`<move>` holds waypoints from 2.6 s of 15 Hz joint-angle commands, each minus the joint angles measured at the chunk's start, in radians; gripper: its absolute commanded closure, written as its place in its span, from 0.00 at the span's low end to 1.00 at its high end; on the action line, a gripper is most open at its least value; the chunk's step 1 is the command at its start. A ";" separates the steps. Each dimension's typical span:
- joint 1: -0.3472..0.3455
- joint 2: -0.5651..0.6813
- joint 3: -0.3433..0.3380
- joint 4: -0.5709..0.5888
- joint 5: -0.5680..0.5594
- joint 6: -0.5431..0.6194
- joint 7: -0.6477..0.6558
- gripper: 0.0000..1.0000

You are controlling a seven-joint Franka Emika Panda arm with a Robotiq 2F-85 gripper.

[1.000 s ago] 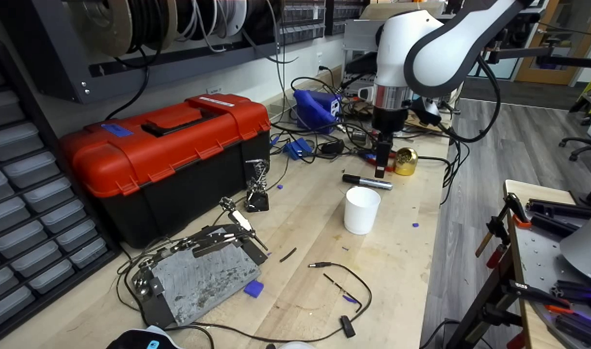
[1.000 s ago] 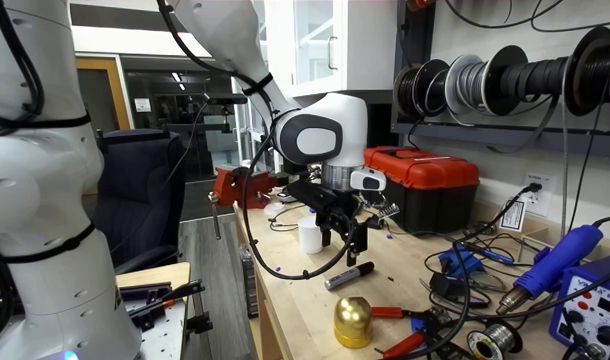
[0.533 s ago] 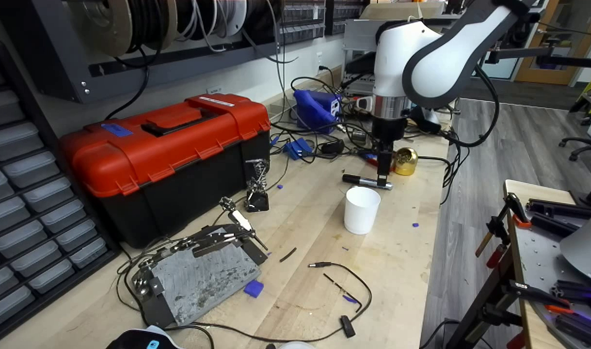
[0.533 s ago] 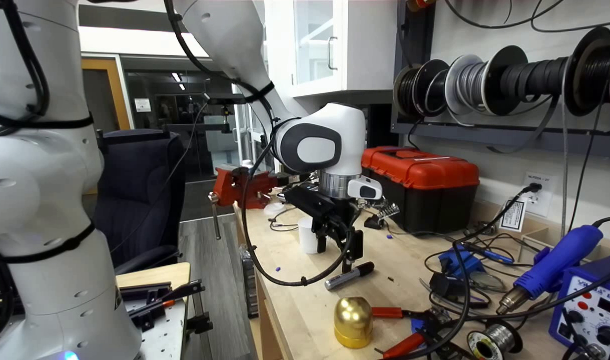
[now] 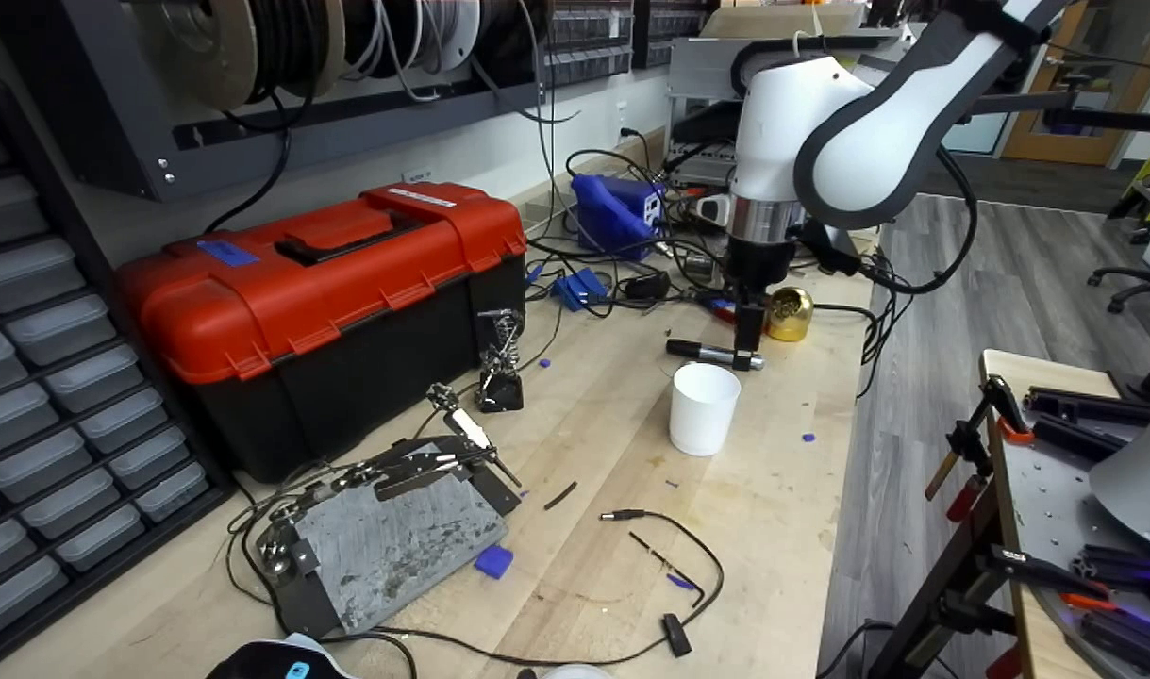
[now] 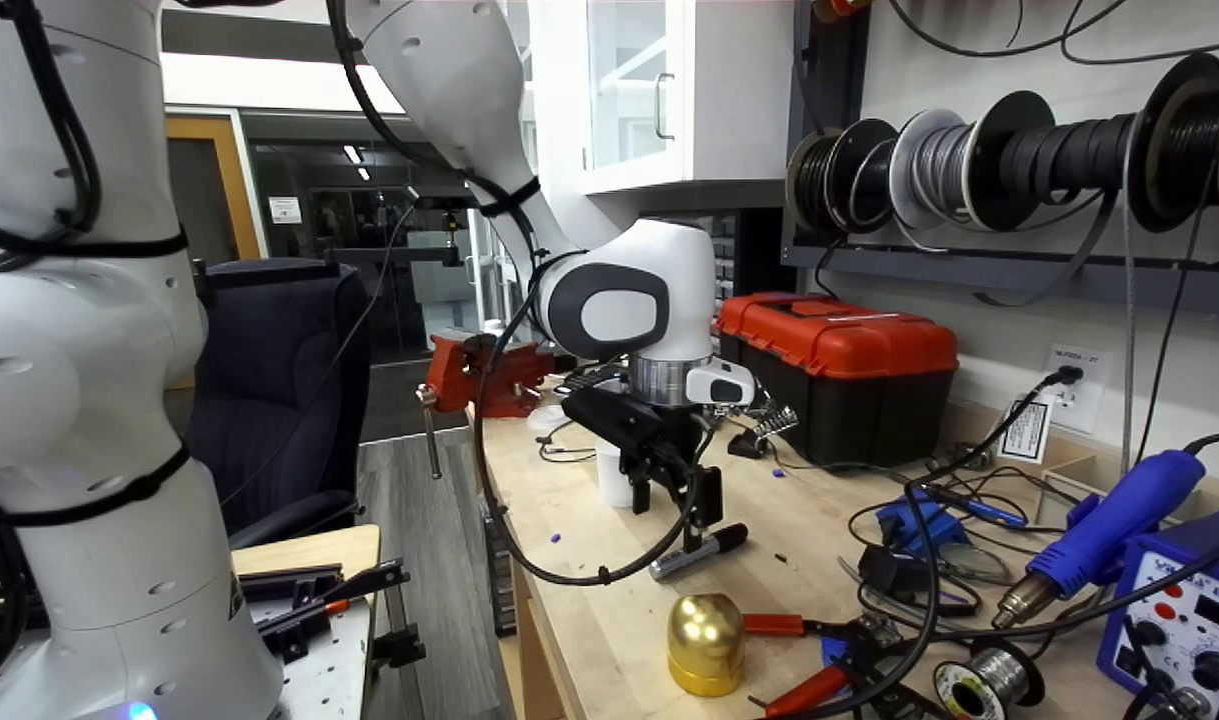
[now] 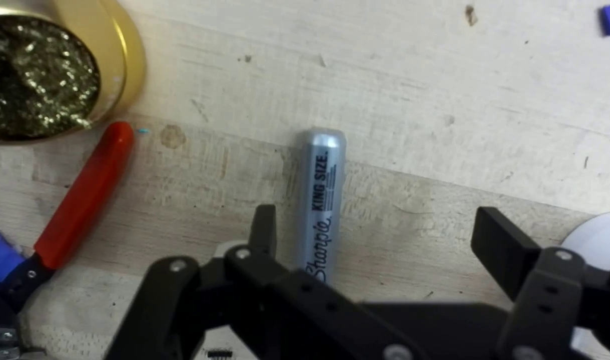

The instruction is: Pick the marker on the counter and put it in the cup

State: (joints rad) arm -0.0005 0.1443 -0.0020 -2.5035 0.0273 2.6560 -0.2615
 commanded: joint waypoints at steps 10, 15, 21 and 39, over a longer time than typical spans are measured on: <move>-0.025 0.018 0.031 -0.098 0.028 0.155 -0.038 0.00; -0.021 0.028 0.031 -0.102 0.001 0.189 -0.008 0.39; -0.011 0.008 0.015 -0.087 -0.060 0.175 0.011 0.80; -0.013 -0.100 0.006 0.084 -0.064 -0.214 -0.010 0.94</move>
State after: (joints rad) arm -0.0086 0.0866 0.0035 -2.4516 -0.0337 2.5388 -0.2687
